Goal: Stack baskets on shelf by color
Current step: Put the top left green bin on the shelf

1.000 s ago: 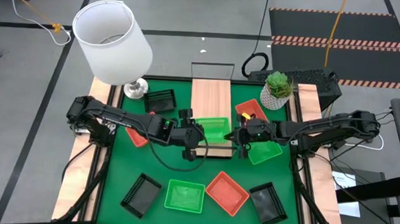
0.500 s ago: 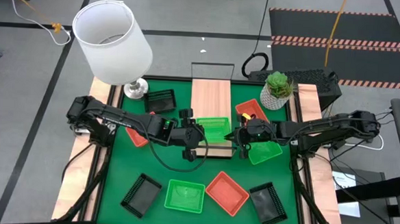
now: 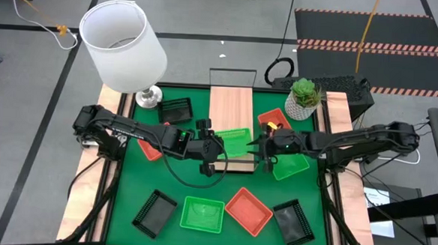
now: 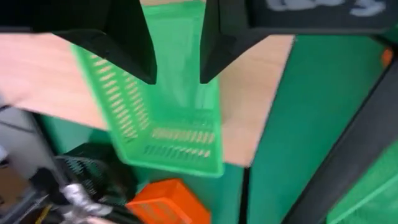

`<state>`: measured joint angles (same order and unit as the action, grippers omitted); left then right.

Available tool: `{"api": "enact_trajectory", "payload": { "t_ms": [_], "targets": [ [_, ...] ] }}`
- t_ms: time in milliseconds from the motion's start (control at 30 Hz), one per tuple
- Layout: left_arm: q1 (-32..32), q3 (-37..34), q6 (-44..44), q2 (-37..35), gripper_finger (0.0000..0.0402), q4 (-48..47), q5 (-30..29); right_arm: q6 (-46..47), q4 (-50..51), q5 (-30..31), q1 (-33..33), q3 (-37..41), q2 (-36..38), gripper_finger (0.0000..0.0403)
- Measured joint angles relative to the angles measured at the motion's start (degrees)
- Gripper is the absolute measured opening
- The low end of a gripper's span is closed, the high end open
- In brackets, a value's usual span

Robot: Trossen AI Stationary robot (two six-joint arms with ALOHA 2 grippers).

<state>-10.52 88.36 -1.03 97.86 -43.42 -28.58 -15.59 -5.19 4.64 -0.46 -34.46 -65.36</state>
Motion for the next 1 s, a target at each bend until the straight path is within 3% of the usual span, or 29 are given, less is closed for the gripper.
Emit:
{"api": "enact_trajectory", "payload": {
  "t_ms": [267, 467, 833, 1000],
  "targets": [
    [0.08, 0.0, -0.13, 0.02, 0.0189, 0.22, 0.0, -3.4, 5.31, 1.51, -5.72, 0.0, 5.43, 0.0124],
    [0.9, 0.0, 0.29, 0.02, 0.0189, 0.33, 0.0, -3.24, 0.09, 0.75, -14.46, 1.58, 3.41, 0.0112],
    [4.07, 0.0, -5.2, 0.04, 0.0189, -2.27, -0.01, 0.34, -12.22, -15.31, -27.01, 3.52, -7.16, 0.0047],
    [5.58, 0.0, -8.64, 0.04, 0.0189, -5.13, -0.03, 1.41, -18.11, -16.86, -27.25, 3.54, -13.71, 0.0012]
  ]
}}
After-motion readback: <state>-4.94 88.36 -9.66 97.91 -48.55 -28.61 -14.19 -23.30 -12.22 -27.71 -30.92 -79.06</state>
